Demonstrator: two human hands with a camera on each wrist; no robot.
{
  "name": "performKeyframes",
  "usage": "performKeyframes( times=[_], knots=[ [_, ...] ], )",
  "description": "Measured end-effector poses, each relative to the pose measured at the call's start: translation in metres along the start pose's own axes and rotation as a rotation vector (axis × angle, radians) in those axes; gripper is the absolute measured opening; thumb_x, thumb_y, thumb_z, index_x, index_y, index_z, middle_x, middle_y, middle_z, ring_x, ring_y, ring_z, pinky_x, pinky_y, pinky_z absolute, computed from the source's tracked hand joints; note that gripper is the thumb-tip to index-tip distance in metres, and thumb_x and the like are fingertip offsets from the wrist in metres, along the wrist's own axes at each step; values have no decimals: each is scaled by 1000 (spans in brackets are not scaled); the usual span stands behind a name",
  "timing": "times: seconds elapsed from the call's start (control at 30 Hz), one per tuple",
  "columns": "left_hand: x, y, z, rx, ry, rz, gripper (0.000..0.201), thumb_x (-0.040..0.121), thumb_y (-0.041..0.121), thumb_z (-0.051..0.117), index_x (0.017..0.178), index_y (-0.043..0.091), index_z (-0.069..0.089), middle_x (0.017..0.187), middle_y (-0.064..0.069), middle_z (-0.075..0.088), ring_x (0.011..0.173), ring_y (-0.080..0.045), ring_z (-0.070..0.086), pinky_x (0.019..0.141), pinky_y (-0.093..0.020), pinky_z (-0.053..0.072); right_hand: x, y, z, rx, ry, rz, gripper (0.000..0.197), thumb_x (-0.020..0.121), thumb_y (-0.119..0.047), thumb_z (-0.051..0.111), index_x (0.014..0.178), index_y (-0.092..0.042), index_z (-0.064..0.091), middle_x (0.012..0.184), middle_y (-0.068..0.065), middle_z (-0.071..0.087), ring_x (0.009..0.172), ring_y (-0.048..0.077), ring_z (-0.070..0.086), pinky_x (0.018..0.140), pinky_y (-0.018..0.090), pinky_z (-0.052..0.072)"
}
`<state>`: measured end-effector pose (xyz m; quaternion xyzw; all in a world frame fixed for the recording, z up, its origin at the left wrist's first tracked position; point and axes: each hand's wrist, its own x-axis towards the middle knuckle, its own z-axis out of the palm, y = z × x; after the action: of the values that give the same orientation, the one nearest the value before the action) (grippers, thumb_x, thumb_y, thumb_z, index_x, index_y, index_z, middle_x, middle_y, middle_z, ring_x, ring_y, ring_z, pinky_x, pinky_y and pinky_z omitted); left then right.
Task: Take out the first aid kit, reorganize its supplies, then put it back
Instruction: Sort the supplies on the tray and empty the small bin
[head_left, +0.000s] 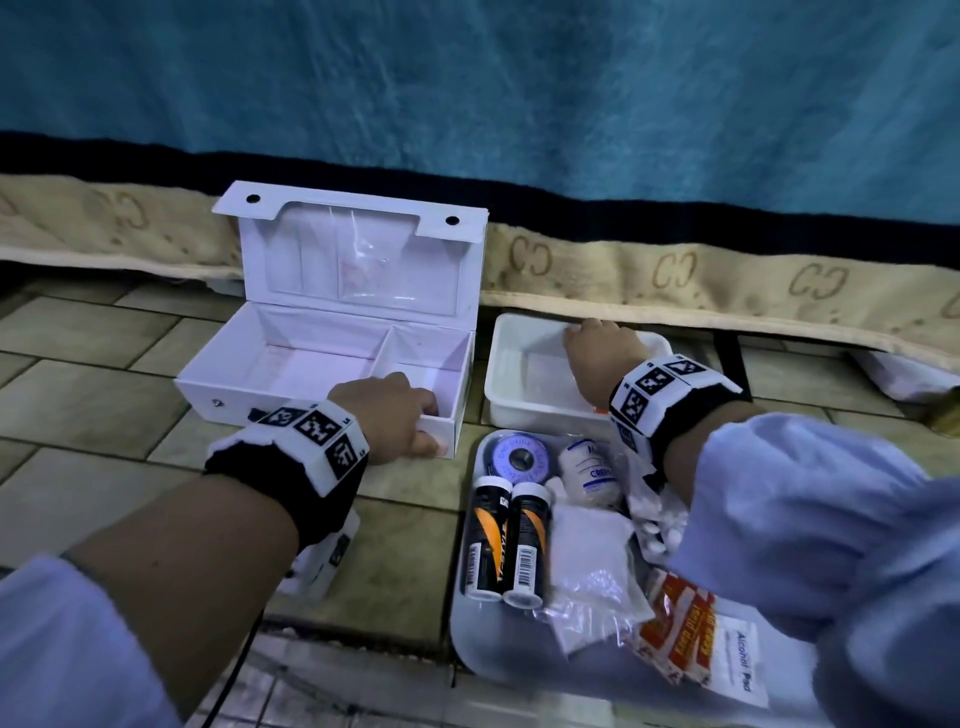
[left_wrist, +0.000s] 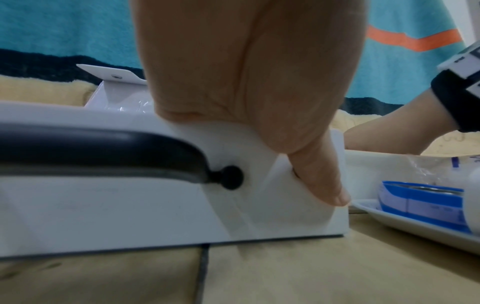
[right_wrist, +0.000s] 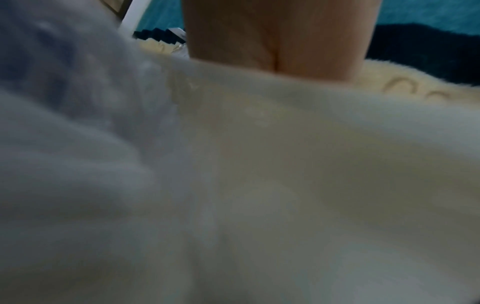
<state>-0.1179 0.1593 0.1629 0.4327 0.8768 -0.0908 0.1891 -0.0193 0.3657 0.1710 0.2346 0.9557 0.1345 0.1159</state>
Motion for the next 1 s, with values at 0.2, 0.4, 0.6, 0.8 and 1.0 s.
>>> performKeyframes(
  times=[0.2, 0.4, 0.6, 0.8, 1.0],
  knots=[
    [0, 0, 0, 4, 4, -3, 51, 86, 58, 51, 130, 34, 44, 127, -1, 44, 112, -23, 53, 86, -36, 42, -7, 2, -4, -26, -10, -15, 31, 93, -11, 43, 123, -7, 49, 128, 14, 53, 117, 32, 49, 96, 38, 37],
    [0, 0, 1, 12, 10, 8, 51, 86, 58, 49, 130, 34, 44, 127, -1, 45, 111, -24, 53, 88, -37, 44, -22, 14, -27, 746, 452, 51, 37, 88, -3, 44, 123, -15, 49, 105, 9, 62, 93, 31, 59, 81, 32, 46],
    [0, 1, 0, 27, 16, 3, 50, 87, 57, 49, 131, 33, 43, 129, -1, 44, 114, -24, 52, 91, -39, 44, -88, 3, -57, 995, 472, -372, 33, 75, -7, 75, 105, -16, 65, 72, -21, 50, 56, 2, 51, 56, 6, 39],
    [0, -1, 2, 30, 33, -2, 49, 87, 57, 49, 130, 34, 45, 130, -2, 45, 114, -25, 52, 91, -38, 44, -136, -31, -16, 427, 325, -731, 35, 68, -5, 68, 99, -19, 60, 100, 0, 61, 78, 22, 64, 64, 38, 54],
    [0, -1, 2, 9, 23, -4, 50, 86, 57, 50, 130, 33, 44, 131, -1, 43, 115, -23, 51, 92, -37, 43, -142, -36, 14, 316, 246, -839, 39, 73, 0, 64, 108, -18, 61, 111, 0, 60, 94, 25, 63, 69, 40, 55]
  ],
)
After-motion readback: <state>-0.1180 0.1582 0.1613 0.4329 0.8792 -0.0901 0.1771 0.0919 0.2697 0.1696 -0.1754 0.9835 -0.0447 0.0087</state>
